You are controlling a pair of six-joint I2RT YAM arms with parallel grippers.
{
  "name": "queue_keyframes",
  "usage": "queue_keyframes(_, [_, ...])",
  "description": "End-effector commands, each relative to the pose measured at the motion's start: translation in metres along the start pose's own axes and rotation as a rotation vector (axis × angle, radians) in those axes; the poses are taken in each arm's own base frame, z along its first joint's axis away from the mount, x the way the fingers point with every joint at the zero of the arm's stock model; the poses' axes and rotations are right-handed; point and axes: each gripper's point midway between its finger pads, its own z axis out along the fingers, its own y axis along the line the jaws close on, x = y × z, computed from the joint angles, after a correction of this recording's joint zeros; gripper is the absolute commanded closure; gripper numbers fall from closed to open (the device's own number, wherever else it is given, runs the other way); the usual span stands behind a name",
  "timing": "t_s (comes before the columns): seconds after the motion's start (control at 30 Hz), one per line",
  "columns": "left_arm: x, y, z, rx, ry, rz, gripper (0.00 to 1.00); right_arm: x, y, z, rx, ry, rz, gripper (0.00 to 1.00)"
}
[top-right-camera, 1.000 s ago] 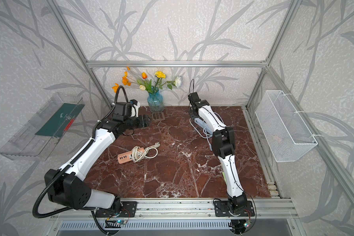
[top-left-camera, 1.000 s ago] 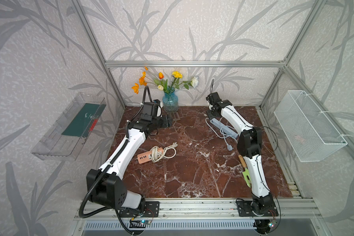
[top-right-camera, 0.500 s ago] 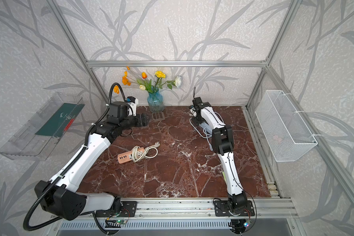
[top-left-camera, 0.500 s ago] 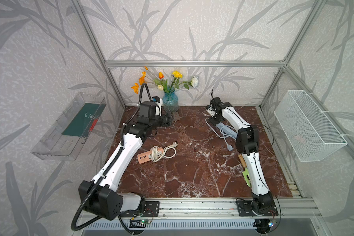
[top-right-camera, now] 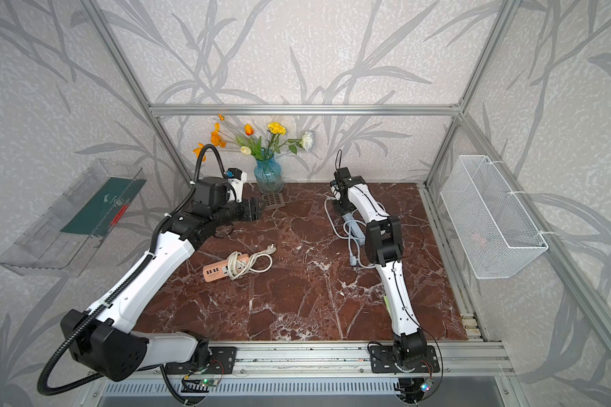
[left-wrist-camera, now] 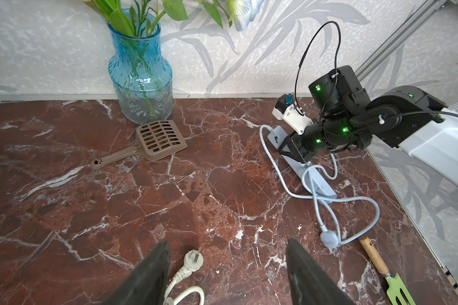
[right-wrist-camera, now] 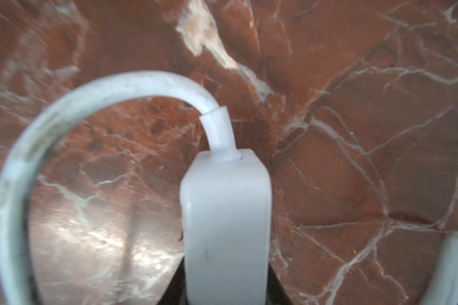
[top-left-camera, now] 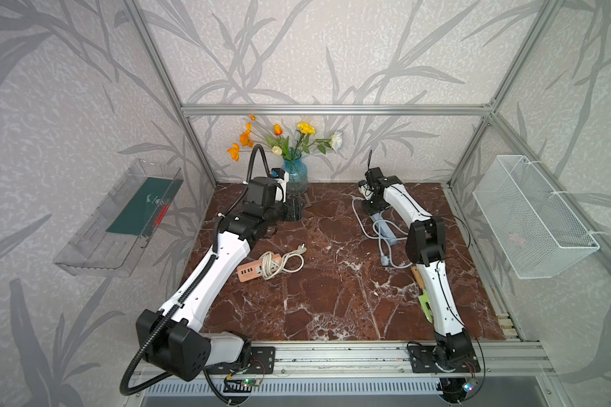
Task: Wrap the cord around the power strip
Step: Pick up the power strip from the center of the board.
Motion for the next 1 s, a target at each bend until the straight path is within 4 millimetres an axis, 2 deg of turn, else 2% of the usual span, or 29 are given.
queue_keyframes(0.0, [-0.008, -0.02, -0.006, 0.03, -0.065, 0.073, 0.3, -0.079, 0.036, -0.126, -0.104, -0.399, 0.085, 0.91])
queue_keyframes(0.07, [-0.008, -0.033, -0.005, 0.057, -0.091, 0.102, 0.28, -0.104, 0.042, -0.189, -0.085, -0.635, 0.104, 0.94])
queue_keyframes(0.13, [-0.01, -0.049, -0.005, 0.095, -0.123, 0.13, 0.26, -0.118, 0.054, -0.252, -0.081, -0.886, 0.074, 0.94])
queue_keyframes(0.2, [-0.011, -0.064, -0.004, 0.134, -0.151, 0.155, 0.24, -0.109, 0.08, -0.31, -0.031, -1.178, -0.052, 0.94])
queue_keyframes(0.27, [-0.011, -0.073, -0.002, 0.165, -0.167, 0.152, 0.23, -0.096, 0.093, -0.354, -0.002, -1.347, -0.102, 0.97])
queue_keyframes(0.33, [-0.011, -0.077, 0.002, 0.184, -0.17, 0.138, 0.22, -0.091, 0.094, -0.366, -0.007, -1.331, -0.081, 0.98])
queue_keyframes(0.43, [-0.014, -0.086, 0.005, 0.221, -0.174, 0.113, 0.22, -0.084, 0.095, -0.392, 0.079, -1.359, -0.071, 1.0])
queue_keyframes(0.5, [-0.018, -0.098, 0.007, 0.267, -0.183, 0.096, 0.22, -0.084, 0.089, -0.405, 0.129, -1.314, -0.003, 1.0])
queue_keyframes(0.6, [-0.015, -0.131, 0.011, 0.342, -0.163, 0.117, 0.26, -0.081, 0.079, -0.403, 0.177, -1.221, 0.111, 1.0])
queue_keyframes(0.67, [-0.004, -0.154, 0.017, 0.38, -0.145, 0.143, 0.26, -0.075, 0.076, -0.4, 0.197, -1.162, 0.176, 1.0])
queue_keyframes(0.73, [0.007, -0.169, 0.027, 0.389, -0.131, 0.165, 0.24, -0.066, 0.078, -0.398, 0.192, -1.114, 0.232, 1.0])
queue_keyframes(0.87, [0.012, -0.173, 0.053, 0.34, -0.146, 0.158, 0.11, -0.047, 0.095, -0.403, 0.222, -1.073, 0.295, 1.0])
queue_keyframes(0.97, [0.01, -0.177, 0.064, 0.337, -0.148, 0.134, 0.02, -0.038, 0.102, -0.404, 0.214, -1.045, 0.337, 1.0])
